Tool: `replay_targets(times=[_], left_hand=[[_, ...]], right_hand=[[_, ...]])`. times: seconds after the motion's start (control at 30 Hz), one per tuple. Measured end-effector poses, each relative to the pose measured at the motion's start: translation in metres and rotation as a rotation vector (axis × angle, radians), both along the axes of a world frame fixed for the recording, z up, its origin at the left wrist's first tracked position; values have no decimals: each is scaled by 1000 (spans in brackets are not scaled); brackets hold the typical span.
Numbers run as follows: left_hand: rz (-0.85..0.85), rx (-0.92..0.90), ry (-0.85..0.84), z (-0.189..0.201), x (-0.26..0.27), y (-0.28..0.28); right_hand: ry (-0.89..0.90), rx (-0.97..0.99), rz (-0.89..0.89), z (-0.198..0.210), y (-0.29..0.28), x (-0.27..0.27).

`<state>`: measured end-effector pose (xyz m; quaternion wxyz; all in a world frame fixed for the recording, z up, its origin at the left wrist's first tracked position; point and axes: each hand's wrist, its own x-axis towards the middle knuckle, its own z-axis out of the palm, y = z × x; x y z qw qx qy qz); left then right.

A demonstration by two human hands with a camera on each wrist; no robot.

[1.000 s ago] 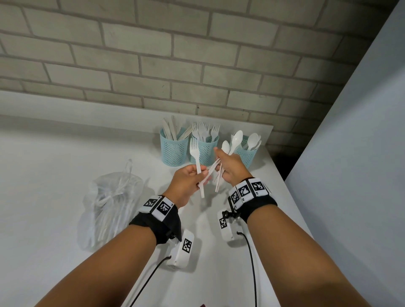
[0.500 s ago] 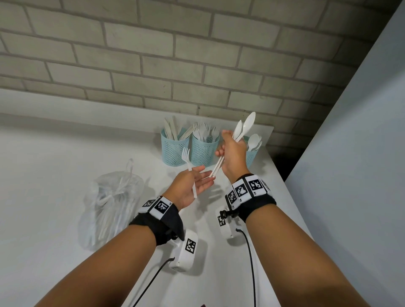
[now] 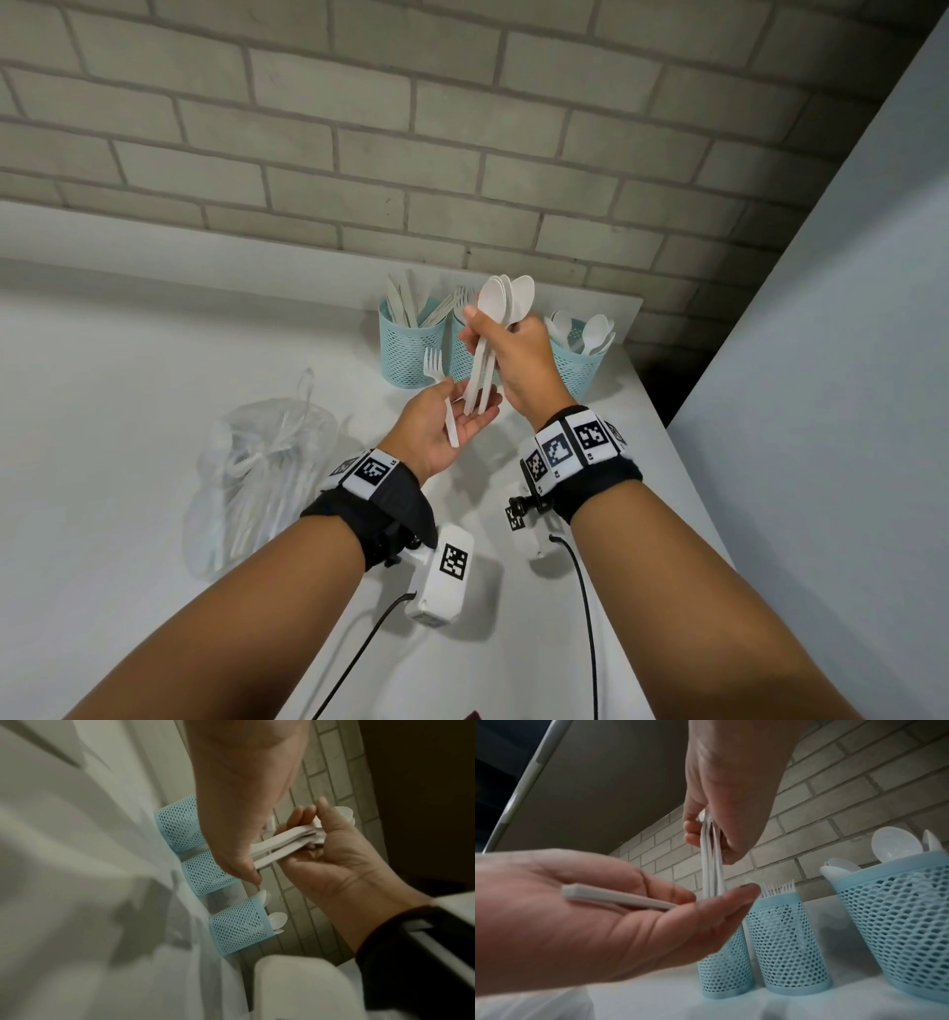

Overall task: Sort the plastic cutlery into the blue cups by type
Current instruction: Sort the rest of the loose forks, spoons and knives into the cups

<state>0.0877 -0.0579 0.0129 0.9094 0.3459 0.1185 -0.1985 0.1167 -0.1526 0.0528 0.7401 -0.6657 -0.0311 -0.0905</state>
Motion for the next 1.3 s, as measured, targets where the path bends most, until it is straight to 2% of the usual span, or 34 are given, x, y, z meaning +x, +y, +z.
replay_targets(times=[0.13, 0.27, 0.4, 0.53, 0.6, 0.67, 0.77, 0.87, 0.97, 1.17, 1.23, 1.3], left_hand=[[-7, 40, -41, 2, -1, -4], [12, 38, -39, 2, 1, -5], [37, -6, -50, 3, 1, -6], [47, 6, -103, 6, 0, -7], [2, 94, -165, 7, 1, -8], [-37, 262, -202, 9, 4, -8], [-24, 530, -226, 11, 11, -5], [-29, 617, -258, 19, 18, 0], [-72, 674, -309, 30, 25, -1], [-57, 658, -343, 45, 46, -16], [-20, 669, -393, 54, 54, -19], [44, 596, -421, 64, 64, -20]], right_hand=[[26, 8, 43, 1, 4, -2], [35, 134, 66, 12, 3, -3], [8, 36, 98, 15, 0, -5], [53, 91, 105, 14, -1, -4], [98, 28, 117, 9, 0, -3], [118, 45, 70, 8, -2, -1], [129, 202, -116, 13, -12, 5], [167, 267, -293, 14, -25, 10], [294, 164, -303, 8, -32, 14], [645, -191, -4, -7, -40, 7], [666, -292, 48, -8, -50, 10], [585, -258, -4, -4, -62, 19]])
